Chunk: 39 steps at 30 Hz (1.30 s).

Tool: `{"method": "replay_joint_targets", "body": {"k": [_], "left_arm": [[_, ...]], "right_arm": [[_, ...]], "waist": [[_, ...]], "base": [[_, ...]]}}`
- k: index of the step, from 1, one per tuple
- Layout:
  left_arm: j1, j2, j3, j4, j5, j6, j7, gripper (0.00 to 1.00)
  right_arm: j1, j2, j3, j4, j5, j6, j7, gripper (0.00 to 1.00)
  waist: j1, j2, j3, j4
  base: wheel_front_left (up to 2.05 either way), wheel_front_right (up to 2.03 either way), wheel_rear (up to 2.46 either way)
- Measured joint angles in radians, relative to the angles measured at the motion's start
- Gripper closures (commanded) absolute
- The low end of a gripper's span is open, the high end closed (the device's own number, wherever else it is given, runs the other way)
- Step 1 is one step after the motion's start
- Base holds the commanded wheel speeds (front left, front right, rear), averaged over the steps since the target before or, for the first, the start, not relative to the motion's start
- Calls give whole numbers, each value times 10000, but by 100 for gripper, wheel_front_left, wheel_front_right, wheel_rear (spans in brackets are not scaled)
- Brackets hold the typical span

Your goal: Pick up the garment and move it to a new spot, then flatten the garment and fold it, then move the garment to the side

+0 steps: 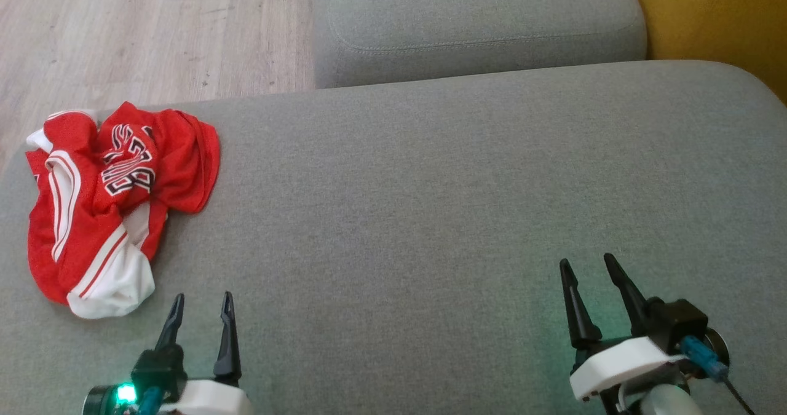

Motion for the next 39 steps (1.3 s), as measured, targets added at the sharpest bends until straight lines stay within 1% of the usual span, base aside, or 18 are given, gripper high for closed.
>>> {"method": "replay_joint_targets", "body": {"k": [4, 7, 10, 13, 27, 30, 33, 39], "left_arm": [[14, 13, -35, 63, 330, 69, -136, 0], [18, 12, -44, 82, 349, 88, -136, 0], [19, 8, -35, 109, 320, 90, -134, 0], [23, -8, -12, 119, 71, 90, -132, 0], [178, -10, -25, 79, -107, 90, -105, 0], [172, -10, -105, 35, -117, 92, -27, 0], [167, -6, -153, -10, -119, 121, -15, 0], [197, 77, -136, -13, -268, 117, 161, 0]], "right_arm": [[0, 4, -15, 196, -263, 0, -159, 0], [0, 6, -54, 307, -249, 0, -161, 0], [0, 6, -113, 401, -46, 0, -161, 0], [0, 8, -186, 500, 178, 0, -161, 0], [1, 10, -209, 596, 270, 0, -161, 0], [18, 10, -253, 508, 276, 0, -161, 0], [70, 12, -171, 449, 458, 0, -163, 0], [87, 19, 380, 408, 721, 0, -178, 0]], "waist": [[0, 0, -9, -13], [0, 0, -2, -21], [0, 0, -3, -34], [0, 0, -7, -39], [0, 0, -15, 58], [0, 0, -32, 294], [0, 0, -63, 716], [0, 0, -162, 1944]], "base": [[0, 0, 0], [0, 0, 0], [0, 0, 0], [0, 0, 0], [0, 0, 0], [0, 0, 0], [0, 0, 0], [0, 0, 0]]}}
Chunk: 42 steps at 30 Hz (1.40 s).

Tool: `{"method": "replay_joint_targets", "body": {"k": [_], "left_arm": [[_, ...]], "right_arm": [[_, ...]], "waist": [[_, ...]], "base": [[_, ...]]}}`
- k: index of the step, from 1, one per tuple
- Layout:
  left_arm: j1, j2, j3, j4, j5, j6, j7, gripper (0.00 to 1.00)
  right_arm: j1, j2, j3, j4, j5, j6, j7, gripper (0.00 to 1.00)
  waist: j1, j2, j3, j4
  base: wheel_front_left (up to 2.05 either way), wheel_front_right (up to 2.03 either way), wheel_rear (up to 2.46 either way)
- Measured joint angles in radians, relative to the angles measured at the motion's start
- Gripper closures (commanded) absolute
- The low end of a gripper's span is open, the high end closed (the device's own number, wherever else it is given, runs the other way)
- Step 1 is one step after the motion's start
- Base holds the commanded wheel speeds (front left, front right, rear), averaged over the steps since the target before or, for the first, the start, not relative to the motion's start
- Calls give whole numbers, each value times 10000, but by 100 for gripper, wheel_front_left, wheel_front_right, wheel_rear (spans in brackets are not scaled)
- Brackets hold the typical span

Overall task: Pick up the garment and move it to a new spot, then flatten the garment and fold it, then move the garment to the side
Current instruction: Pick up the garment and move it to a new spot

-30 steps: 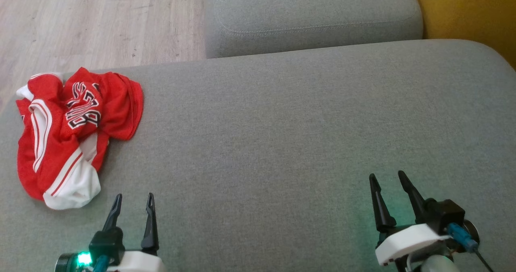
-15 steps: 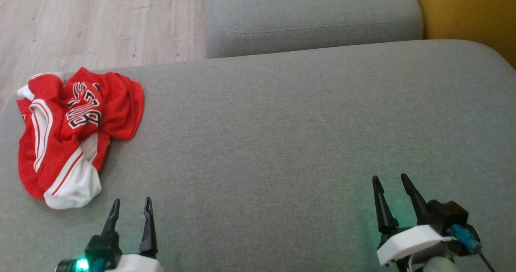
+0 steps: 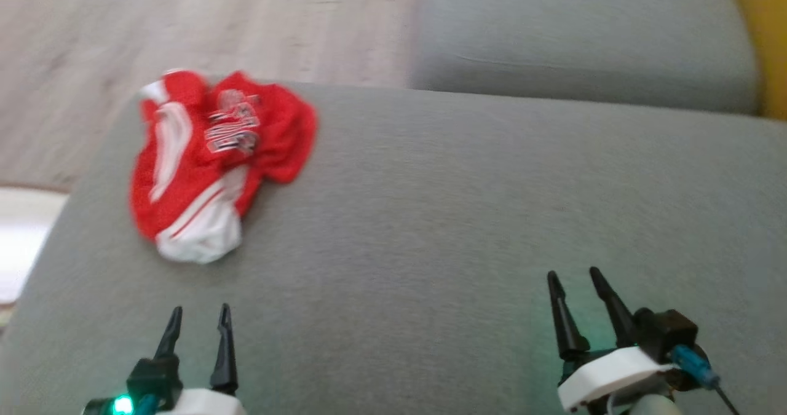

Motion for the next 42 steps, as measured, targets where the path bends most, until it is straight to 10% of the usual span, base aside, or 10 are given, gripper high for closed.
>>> {"method": "replay_joint_targets", "body": {"k": [12, 23, 36, 37, 38, 39, 42], "left_arm": [[-368, 242, -42, -681, -702, -729, 995, 0], [-5560, 1582, 604, 96, -1179, -1367, 3219, 0], [-7523, 2234, 895, 3733, -1348, -1246, 4926, 0], [-7614, 2234, 895, 3894, -1365, -1321, 4963, 16], [-7680, 2238, 886, 4011, -1421, -1358, 4966, 66], [-7728, 2242, 888, 4115, -1459, -1425, 4966, 92], [-7817, 2265, 867, 4349, -1544, -1507, 4794, 100]], "right_arm": [[-800, 6, 811, -395, -128, 0, -8, 0], [-2394, -31, 982, -1160, -550, 0, -10, 0], [-2928, -58, 1026, -1430, -550, 0, -10, 0], [-2926, -59, 1026, -1415, -550, 0, -10, 0], [-2926, -59, 1028, -1411, -550, 0, -10, 0], [-2926, -59, 1032, -1407, -550, 0, -10, 0], [-2925, -59, 1041, -1342, -548, 0, -10, 0]], "waist": [[0, 0, 726, 1476], [6, 0, 3279, 373], [3, -1, 4599, -1032], [2, 0, 4590, -1045], [0, 0, 4572, -1049], [0, 0, 4547, -1050], [0, -1, 4398, -1042]], "base": [[0, 0, 0], [0, 0, 0], [0, 0, 0], [0, 0, 0], [0, 0, 0], [0, 0, 0], [0, 0, 0]]}}
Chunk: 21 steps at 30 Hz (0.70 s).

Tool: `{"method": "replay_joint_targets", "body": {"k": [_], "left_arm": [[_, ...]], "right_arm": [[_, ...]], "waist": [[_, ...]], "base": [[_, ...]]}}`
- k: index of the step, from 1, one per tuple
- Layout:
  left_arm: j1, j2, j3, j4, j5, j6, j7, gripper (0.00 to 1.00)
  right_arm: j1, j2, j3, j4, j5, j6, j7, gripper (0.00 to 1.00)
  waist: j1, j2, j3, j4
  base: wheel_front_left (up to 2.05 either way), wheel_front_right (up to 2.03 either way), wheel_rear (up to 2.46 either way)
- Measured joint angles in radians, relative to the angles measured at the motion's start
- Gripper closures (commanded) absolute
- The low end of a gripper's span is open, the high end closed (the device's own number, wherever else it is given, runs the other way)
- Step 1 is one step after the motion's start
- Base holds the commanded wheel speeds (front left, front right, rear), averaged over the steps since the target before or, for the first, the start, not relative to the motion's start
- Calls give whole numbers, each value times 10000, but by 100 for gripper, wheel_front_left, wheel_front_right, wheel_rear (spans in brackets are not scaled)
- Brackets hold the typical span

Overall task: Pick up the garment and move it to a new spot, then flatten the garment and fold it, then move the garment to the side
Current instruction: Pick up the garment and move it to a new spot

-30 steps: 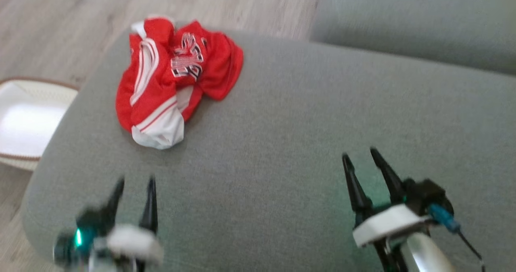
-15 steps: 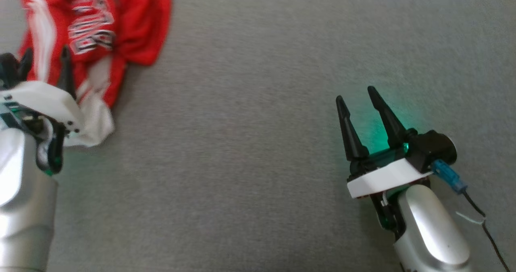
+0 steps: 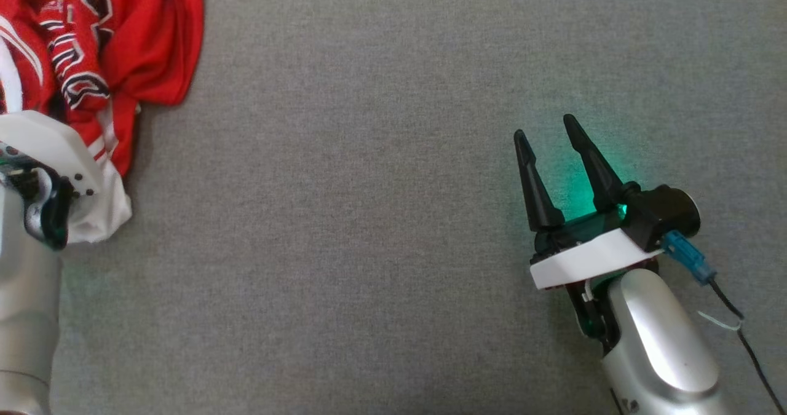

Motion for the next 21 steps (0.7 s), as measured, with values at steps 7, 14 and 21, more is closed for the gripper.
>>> {"method": "replay_joint_targets", "body": {"k": [7, 14, 21], "left_arm": [[-259, 236, 0, -98, -81, -190, -516, 100], [-1039, 610, -123, -1553, -146, -345, -763, 100], [-977, 594, -504, -4312, -648, -443, -167, 100]], "right_arm": [[53, 0, 61, 165, 207, 0, 0, 0], [610, 0, 75, 213, 546, 0, 0, 0], [1165, 2, 77, 236, 721, 0, 0, 0]], "waist": [[-1, 0, -584, 10], [-2, 1, -1587, -20], [-3, 1, -2563, -217]], "base": [[0, 0, 0], [0, 0, 0], [0, 0, 0]]}}
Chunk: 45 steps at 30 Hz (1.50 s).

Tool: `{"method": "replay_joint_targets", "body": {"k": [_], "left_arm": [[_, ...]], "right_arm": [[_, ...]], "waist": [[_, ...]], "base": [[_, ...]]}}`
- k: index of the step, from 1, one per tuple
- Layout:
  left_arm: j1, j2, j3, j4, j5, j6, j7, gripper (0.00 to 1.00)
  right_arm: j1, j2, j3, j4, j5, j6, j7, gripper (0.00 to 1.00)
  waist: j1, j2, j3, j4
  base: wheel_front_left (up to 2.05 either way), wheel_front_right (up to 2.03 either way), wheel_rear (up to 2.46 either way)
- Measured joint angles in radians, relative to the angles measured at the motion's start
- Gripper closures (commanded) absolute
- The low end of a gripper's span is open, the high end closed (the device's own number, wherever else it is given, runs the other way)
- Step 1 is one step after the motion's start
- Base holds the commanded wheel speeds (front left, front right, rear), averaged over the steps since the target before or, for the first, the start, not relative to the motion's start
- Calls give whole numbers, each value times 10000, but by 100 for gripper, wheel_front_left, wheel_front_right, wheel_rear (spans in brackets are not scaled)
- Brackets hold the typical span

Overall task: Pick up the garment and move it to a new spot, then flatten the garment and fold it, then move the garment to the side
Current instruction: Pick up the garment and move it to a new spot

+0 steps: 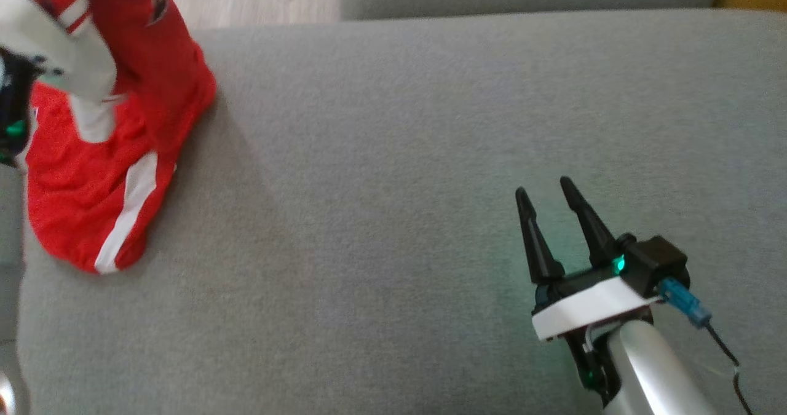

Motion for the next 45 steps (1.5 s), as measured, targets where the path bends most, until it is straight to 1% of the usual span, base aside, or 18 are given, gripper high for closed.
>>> {"method": "replay_joint_targets", "body": {"k": [5, 8, 10, 12, 16, 20, 22, 24, 26, 28, 29, 34, 35, 38, 39, 40, 41, 45], "left_arm": [[600, -261, -408, -2660, -844, -77, 1037, 100], [1267, -606, -656, -4136, -1555, -73, 1747, 100], [1669, -817, -819, -5035, -2010, -50, 2196, 100], [1950, -957, -999, -5785, -2412, 71, 2596, 100], [2317, -1340, -1356, -6822, -3338, 299, 3356, 100], [2507, -1438, -1503, -7014, -3916, 385, 3873, 100], [2510, -1417, -1538, -6784, -3963, 453, 4011, 100], [2517, -1348, -1687, -6194, -3810, 449, 4027, 100], [2573, -1287, -1812, -5256, -3469, 441, 3956, 100], [2693, -1126, -1916, -4134, -2989, 397, 3599, 100], [2749, -882, -2048, -3001, -2385, 265, 3072, 100], [2352, -311, -2529, -566, -472, 176, 1331, 100], [2207, -268, -2560, -58, -251, 184, 1032, 100], [2011, -272, -2554, 1262, -113, 284, 288, 99], [2010, -282, -2589, 1582, 21, 290, 42, 69], [2012, -305, -2625, 1868, 98, 278, -150, 13], [2016, -359, -2625, 2107, 84, 278, -347, 0], [2018, -658, -2579, 2385, 82, 387, -1440, 0]], "right_arm": [[342, 2, 27, -4, 88, 0, 0, 0], [436, 4, 59, -13, 88, 0, 0, 0], [500, 4, 107, -23, 92, 0, 0, 0], [520, 4, 194, -23, 96, 0, 0, 0], [514, 4, 351, -65, 217, 0, 0, 0], [506, 8, 525, -173, 447, 0, 0, 0], [503, 6, 531, -255, 541, 0, 0, 0], [501, 6, 533, -311, 637, 0, 0, 0], [502, 6, 554, -360, 748, 0, 0, 0], [499, 6, 598, -412, 880, 0, 0, 0], [499, 6, 621, -464, 999, 0, 0, 0], [500, 6, 612, -577, 1137, 0, 0, 0], [499, 8, 608, -583, 1139, 0, 0, 0], [500, 10, 579, -606, 1139, 0, 0, 0], [500, 10, 548, -606, 1137, 0, 0, 0], [500, 10, 516, -606, 1124, 0, 0, 0], [500, 10, 491, -606, 1104, 0, 0, 0], [501, 21, 207, -602, 817, 0, 0, 0]], "waist": [[0, 0, -444, -426], [0, 0, -623, -798], [1, 0, -709, -1085], [1, 0, -766, -1399], [2, 0, -795, -2105], [2, 0, -747, -2908], [2, 0, -697, -3331], [2, 0, -628, -3745], [3, 0, -539, -4158], [3, 0, -439, -4560], [3, 0, -325, -4933], [3, 0, 67, -5587], [5, 0, 149, -5659], [5, 0, 302, -5746], [5, 0, 311, -5712], [4, 0, 306, -5652], [4, 0, 290, -5571], [3, 0, 182, -5137]], "base": [[0, 0, 0], [0, 0, 0], [0, 0, 0], [0, 0, 0], [0, 0, 0], [0, 0, 0], [0, 0, 0], [0, 0, 0], [0, 0, 0], [0, 0, 0], [0, 0, 0], [0, 0, 0], [0, 0, 0], [0, 0, 0], [0, 0, 0], [0, 0, 0], [0, 0, 0], [0, 0, 0]]}}
